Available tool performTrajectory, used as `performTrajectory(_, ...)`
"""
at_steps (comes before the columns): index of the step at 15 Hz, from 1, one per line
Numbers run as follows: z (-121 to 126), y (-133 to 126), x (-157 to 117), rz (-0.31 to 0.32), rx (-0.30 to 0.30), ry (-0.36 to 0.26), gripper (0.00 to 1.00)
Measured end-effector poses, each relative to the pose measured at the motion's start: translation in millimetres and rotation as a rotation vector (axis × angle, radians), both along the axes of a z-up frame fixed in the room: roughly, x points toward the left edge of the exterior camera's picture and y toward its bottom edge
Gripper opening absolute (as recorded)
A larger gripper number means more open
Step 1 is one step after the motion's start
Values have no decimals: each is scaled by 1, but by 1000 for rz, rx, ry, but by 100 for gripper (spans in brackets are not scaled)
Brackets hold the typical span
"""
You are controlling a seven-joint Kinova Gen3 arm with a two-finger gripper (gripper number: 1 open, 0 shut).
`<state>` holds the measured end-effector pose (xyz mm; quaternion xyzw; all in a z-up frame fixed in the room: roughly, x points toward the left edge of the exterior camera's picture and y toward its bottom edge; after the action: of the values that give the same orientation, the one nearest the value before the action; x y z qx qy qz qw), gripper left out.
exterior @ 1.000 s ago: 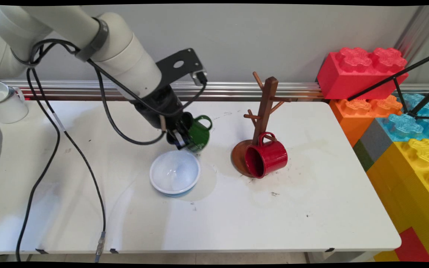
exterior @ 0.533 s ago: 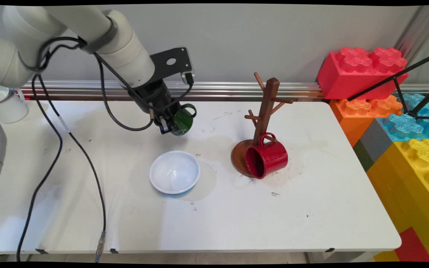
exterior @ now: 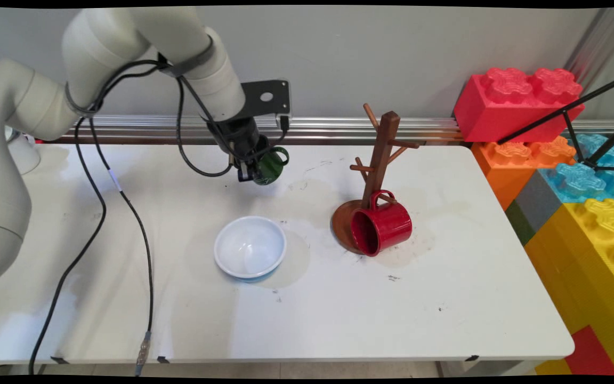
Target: Place the picked object on the table
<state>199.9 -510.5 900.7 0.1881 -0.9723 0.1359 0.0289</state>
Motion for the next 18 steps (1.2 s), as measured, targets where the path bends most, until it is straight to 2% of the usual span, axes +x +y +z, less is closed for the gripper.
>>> performTrajectory(6, -30, -23, -6, -88, 41, -76, 0)
performTrajectory(18, -78, -34, -34, -129, 114, -131, 0)
